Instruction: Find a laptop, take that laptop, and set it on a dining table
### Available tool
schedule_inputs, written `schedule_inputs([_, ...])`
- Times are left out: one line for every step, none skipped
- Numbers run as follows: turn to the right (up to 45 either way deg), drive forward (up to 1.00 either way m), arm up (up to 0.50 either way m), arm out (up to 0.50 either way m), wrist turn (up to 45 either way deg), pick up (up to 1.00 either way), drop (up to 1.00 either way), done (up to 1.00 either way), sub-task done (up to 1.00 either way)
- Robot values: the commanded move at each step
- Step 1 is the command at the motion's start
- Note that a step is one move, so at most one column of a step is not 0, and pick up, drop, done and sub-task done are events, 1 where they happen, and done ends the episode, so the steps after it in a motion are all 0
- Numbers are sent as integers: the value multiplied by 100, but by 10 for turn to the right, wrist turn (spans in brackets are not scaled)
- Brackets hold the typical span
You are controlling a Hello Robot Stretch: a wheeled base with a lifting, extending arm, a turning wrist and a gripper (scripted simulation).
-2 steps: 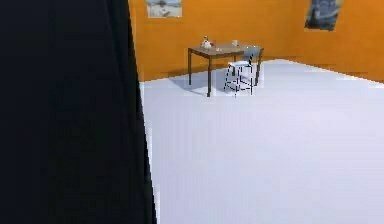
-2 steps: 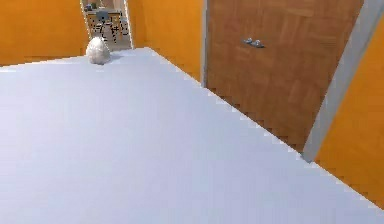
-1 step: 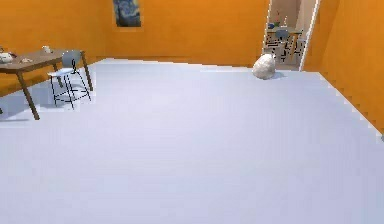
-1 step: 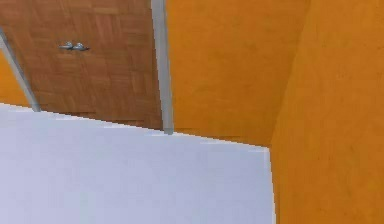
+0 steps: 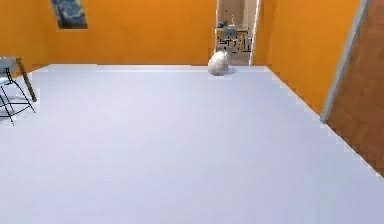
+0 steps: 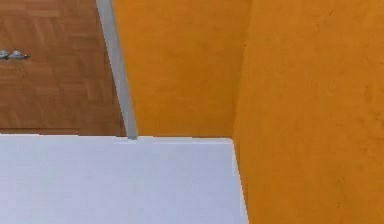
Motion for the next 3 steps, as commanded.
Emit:
schedule_inputs([0, 20, 0, 0, 0, 0, 0, 0, 0])
schedule_inputs([-420, 0, 0, 0, 0, 0, 0, 0, 0])
schedule_inputs([0, 95, 0, 0, 0, 0, 0, 0, 0])
